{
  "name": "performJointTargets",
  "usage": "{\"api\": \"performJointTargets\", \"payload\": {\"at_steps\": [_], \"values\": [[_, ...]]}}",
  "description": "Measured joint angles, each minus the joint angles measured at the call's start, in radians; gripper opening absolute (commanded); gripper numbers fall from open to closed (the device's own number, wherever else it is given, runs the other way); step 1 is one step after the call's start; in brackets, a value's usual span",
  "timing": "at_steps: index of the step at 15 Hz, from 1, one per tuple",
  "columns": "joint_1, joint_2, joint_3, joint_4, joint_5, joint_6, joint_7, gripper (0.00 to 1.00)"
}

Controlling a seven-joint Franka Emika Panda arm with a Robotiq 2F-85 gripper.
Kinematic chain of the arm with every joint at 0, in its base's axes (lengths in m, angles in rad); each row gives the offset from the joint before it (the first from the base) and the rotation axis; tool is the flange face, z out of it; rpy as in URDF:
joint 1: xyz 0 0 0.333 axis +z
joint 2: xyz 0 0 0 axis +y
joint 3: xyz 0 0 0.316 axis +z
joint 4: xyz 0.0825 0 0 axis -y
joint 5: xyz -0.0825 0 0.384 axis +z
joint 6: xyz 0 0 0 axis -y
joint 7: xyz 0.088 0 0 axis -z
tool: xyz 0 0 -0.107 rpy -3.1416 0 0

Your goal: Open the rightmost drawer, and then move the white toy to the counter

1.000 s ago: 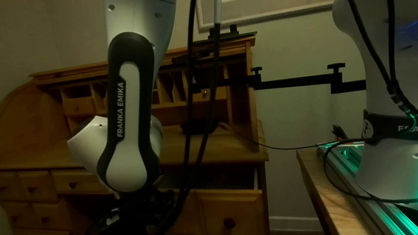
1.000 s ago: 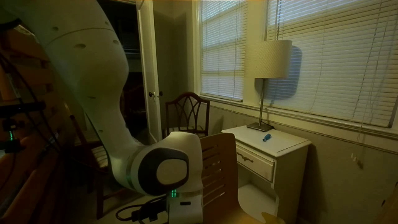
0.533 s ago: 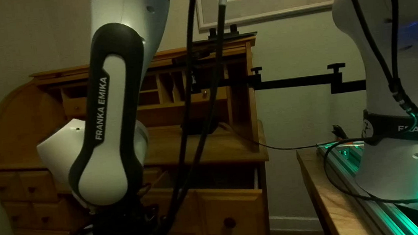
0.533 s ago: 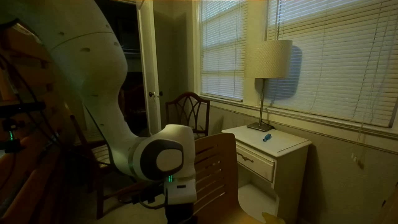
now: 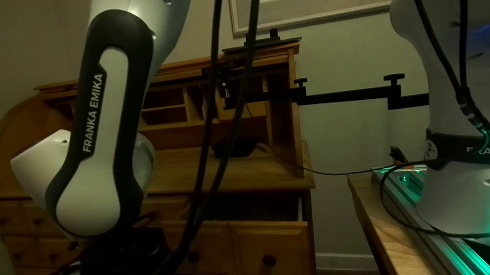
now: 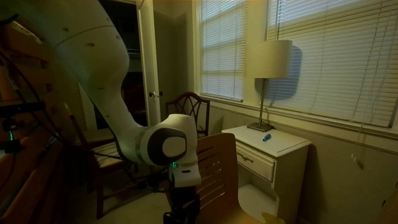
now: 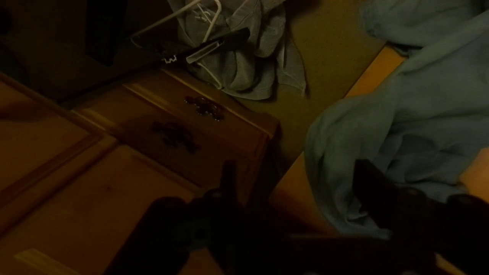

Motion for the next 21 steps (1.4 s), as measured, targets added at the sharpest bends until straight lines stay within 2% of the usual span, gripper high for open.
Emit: {"api": "performJointTargets", "payload": {"at_steps": [10, 14, 21], "values": [[-0.135, -0.190, 0.035, -0.068, 0.005, -0.147, -0.209, 1.00], [-0.207, -0.279, 0.073, -0.132, 0.011, -0.199, -0.364, 1.00], [-0.230, -0.356, 0.053, -0.257, -0.012, -0.213, -0.525, 1.00]]}}
